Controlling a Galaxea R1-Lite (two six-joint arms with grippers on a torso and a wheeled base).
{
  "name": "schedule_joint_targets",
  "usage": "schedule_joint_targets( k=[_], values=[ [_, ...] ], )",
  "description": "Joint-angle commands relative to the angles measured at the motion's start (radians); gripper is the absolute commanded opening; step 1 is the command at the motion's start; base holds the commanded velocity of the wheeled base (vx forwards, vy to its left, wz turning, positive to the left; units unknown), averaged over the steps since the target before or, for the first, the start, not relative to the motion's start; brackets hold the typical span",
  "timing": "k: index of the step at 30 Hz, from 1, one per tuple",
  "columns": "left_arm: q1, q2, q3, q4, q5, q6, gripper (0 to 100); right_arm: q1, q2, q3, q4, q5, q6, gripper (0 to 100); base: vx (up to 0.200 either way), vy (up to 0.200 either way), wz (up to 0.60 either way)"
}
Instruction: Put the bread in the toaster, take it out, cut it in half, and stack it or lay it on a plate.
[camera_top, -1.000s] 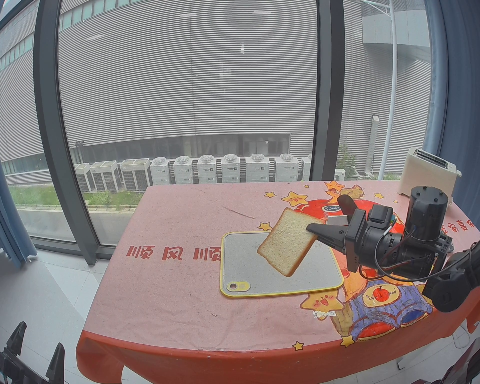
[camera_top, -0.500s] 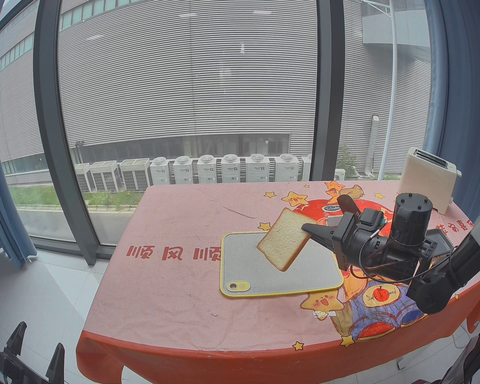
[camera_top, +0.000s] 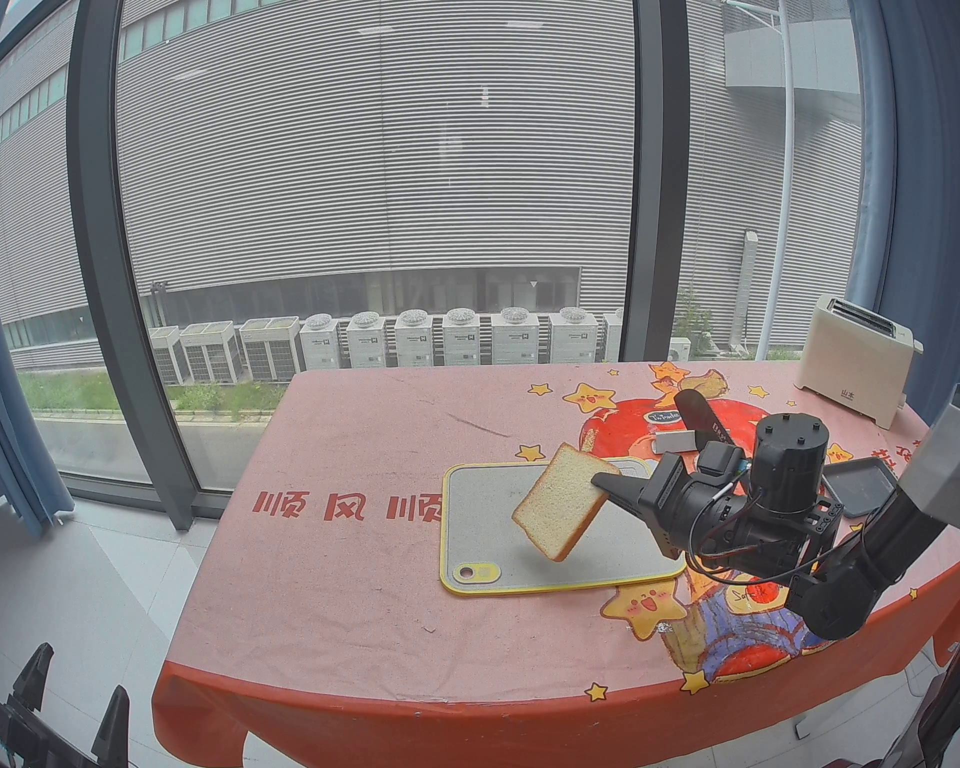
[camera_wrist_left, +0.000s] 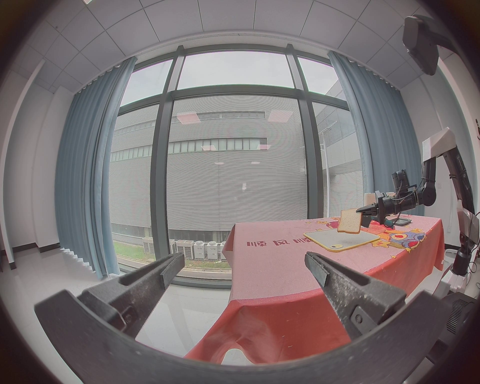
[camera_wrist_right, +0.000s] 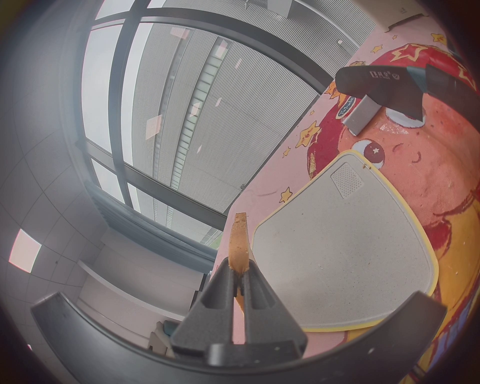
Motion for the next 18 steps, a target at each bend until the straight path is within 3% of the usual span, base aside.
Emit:
schedule_joint_targets(
  k=[1,18],
  values=[
    [0.000,-0.007,0.016,0.000,0.000,0.000,100,0.005,0.031,-0.006,-0.002,-0.015,-0.001,0,0.000,0.000,0.00],
    [0.000,-0.007,0.016,0.000,0.000,0.000,100,0.010,0.081,-0.043,-0.004,-0.038,-0.001,0,0.000,0.000,0.00]
  ],
)
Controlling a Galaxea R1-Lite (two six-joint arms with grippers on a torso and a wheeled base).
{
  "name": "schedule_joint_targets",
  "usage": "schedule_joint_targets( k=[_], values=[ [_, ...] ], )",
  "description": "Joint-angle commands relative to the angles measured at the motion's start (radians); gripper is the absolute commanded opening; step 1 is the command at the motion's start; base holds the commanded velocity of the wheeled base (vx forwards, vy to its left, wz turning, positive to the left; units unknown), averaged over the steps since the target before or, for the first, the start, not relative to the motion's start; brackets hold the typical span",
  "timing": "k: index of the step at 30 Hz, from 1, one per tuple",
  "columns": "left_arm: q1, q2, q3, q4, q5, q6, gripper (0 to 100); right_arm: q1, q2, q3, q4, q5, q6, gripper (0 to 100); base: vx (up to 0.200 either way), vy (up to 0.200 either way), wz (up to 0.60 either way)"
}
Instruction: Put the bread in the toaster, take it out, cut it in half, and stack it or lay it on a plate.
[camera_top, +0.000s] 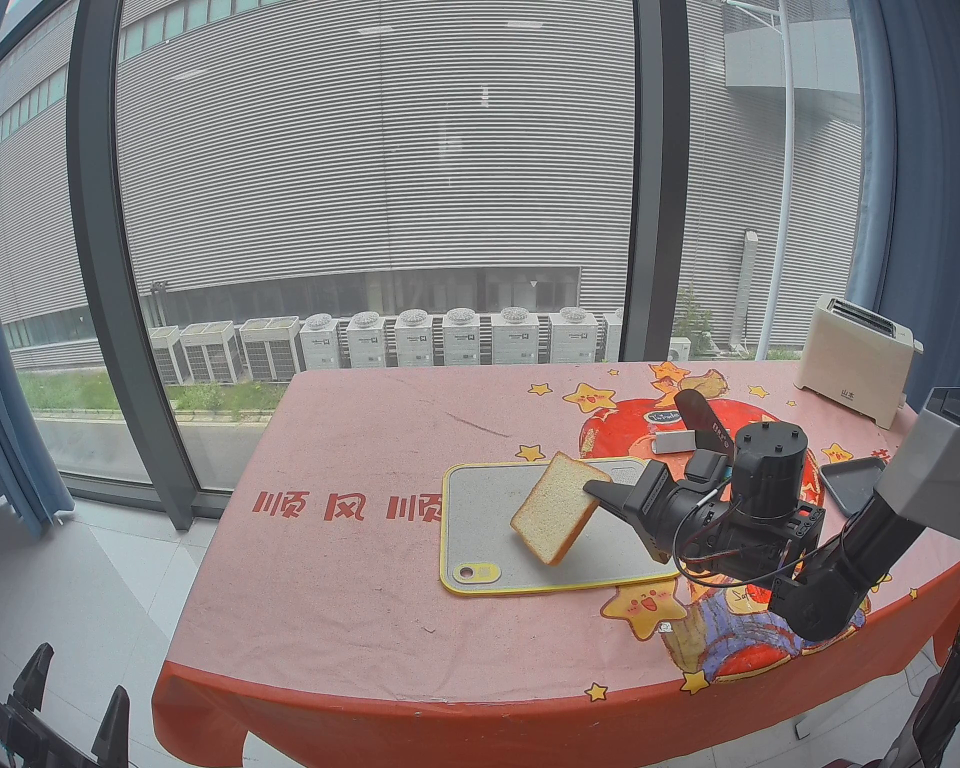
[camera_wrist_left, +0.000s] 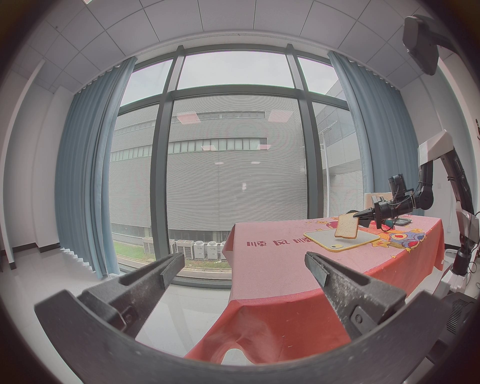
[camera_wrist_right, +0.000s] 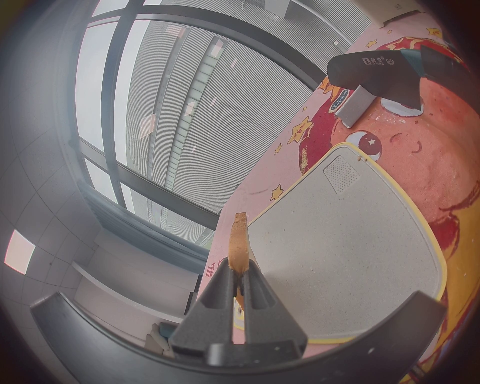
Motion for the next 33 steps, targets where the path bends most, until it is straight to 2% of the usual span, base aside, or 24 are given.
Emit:
schedule_joint_targets(
  k=[1,12,30,33],
  values=[
    [0.000,-0.007,0.016,0.000,0.000,0.000,100,0.002,0.031,-0.019,-0.001,-0.016,0.000,0,0.000,0.000,0.00],
    [0.000,-0.005,0.016,0.000,0.000,0.001,100,0.010,0.050,-0.023,-0.044,-0.027,0.000,0,0.000,0.000,0.00],
    [0.000,-0.007,0.016,0.000,0.000,0.001,100,0.016,0.048,-0.029,-0.044,-0.028,0.000,0,0.000,0.000,0.00],
    [0.000,-0.007,0.016,0.000,0.000,0.001,100,0.016,0.053,-0.040,-0.044,-0.047,0.000,0,0.000,0.000,0.00]
  ],
)
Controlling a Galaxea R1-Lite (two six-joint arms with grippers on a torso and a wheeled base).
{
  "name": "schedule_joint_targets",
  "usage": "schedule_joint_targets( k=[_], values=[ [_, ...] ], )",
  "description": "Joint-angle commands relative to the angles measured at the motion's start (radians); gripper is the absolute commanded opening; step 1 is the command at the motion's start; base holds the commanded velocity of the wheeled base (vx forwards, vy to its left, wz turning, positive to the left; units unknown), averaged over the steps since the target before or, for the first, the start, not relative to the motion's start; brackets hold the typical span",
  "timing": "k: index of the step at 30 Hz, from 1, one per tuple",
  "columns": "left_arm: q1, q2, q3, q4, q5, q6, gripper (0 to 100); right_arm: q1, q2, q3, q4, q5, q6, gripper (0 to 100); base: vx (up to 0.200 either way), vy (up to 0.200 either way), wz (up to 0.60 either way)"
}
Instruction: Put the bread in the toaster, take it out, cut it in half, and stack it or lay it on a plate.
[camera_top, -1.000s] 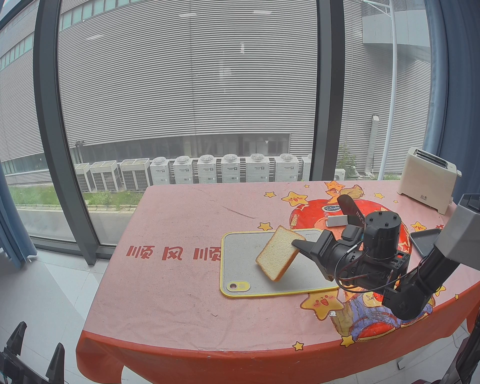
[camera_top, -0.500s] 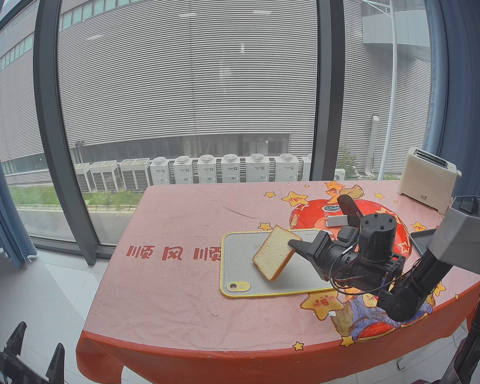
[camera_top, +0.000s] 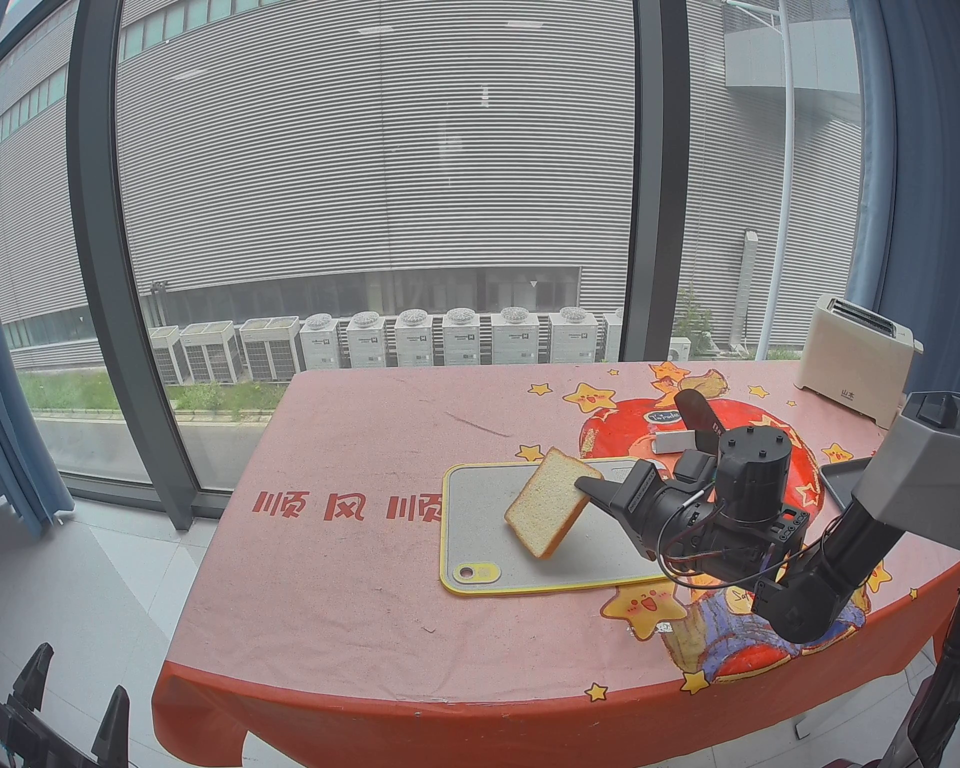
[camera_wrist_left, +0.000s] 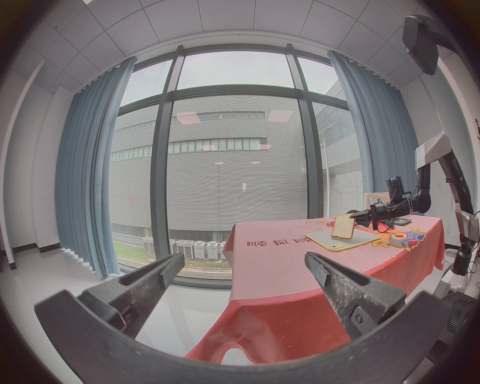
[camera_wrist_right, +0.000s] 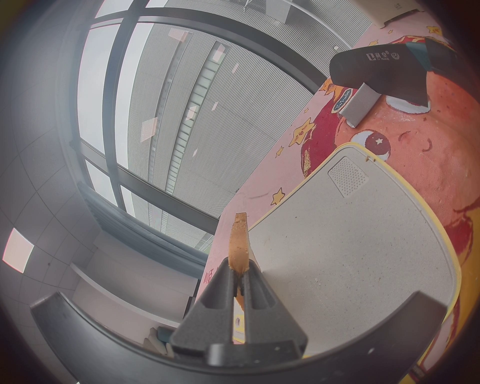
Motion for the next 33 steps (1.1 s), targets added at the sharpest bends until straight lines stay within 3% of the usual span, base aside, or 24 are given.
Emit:
schedule_joint_targets(
  k=[1,7,8,23,33],
  values=[
    [0.000,-0.007,0.016,0.000,0.000,0.000,100,0.001,0.001,-0.015,0.000,-0.011,0.000,0,0.000,0.000,0.00],
    [0.000,-0.007,0.016,0.000,0.000,0.000,100,0.005,0.003,-0.018,0.001,-0.023,-0.002,0,0.000,0.000,0.00],
    [0.000,-0.007,0.016,0.000,0.000,0.000,100,0.007,0.003,-0.018,0.000,-0.023,-0.002,100,0.000,0.000,0.00],
    [0.000,-0.007,0.016,0.002,0.000,0.000,100,0.024,-0.023,-0.012,0.037,-0.026,-0.015,100,0.000,0.000,0.00],
    [0.000,-0.005,0.016,0.000,0.000,0.000,100,0.024,-0.114,-0.087,0.273,-0.041,-0.005,100,0.000,0.000,0.00]
  ],
)
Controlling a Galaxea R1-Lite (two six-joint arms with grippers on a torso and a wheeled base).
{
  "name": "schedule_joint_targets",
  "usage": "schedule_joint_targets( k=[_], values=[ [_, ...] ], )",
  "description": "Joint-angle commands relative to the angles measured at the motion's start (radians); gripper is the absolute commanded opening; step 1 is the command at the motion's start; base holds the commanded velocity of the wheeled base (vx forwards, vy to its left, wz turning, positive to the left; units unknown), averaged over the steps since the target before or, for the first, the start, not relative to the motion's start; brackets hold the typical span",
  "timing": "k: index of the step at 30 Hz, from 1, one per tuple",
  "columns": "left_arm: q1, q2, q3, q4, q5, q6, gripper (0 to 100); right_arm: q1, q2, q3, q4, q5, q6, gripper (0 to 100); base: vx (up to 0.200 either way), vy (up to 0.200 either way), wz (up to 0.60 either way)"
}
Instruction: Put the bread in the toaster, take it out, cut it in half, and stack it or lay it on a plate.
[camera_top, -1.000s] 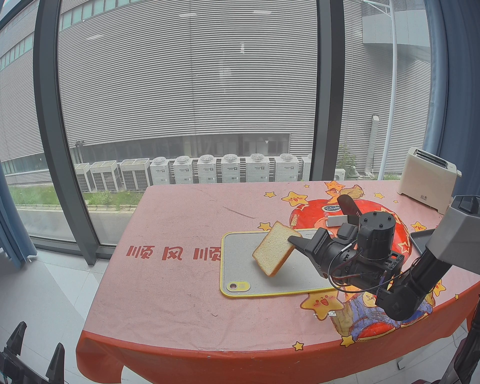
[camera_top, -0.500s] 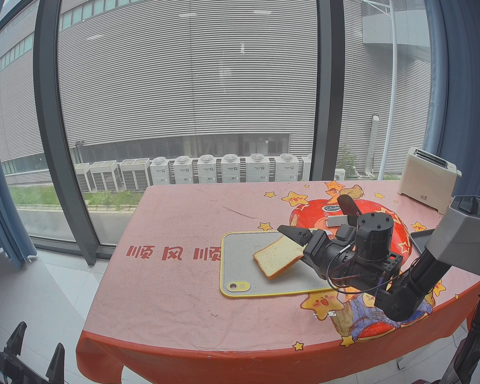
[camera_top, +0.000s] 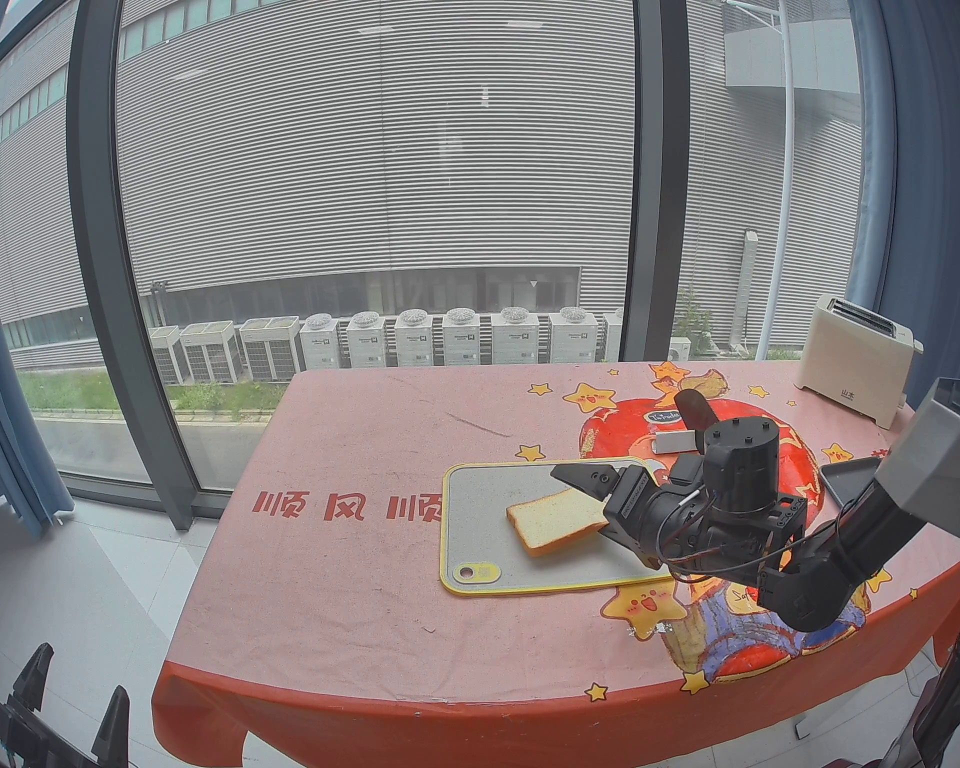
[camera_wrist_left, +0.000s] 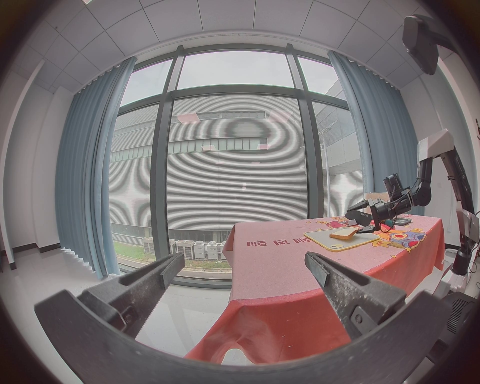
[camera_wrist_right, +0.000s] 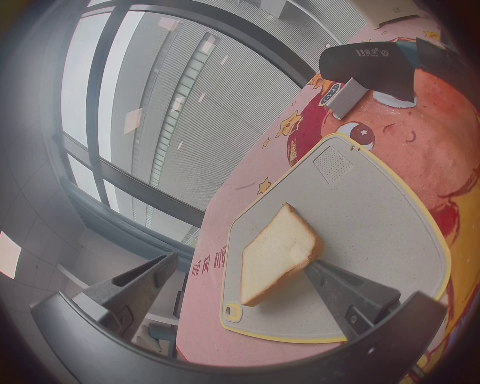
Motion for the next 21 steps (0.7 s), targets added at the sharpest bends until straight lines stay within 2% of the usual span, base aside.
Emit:
schedule_joint_targets(
  k=[1,12,17,21],
  values=[
    [0.000,-0.007,0.016,0.000,0.000,0.000,100,-0.003,-0.062,-0.035,0.048,-0.009,0.003,100,0.000,0.000,0.00],
    [0.000,-0.007,0.016,0.000,0.000,0.000,100,-0.019,-0.091,-0.057,0.183,-0.010,0.000,100,0.000,0.000,0.00],
    [0.000,-0.007,0.016,0.000,0.000,0.000,100,-0.042,-0.086,-0.067,0.199,-0.013,-0.005,100,0.000,0.000,0.00],
    [0.000,-0.007,0.016,0.000,0.000,-0.002,100,-0.032,-0.095,-0.060,0.203,-0.013,-0.005,100,0.000,0.000,0.00]
  ],
)
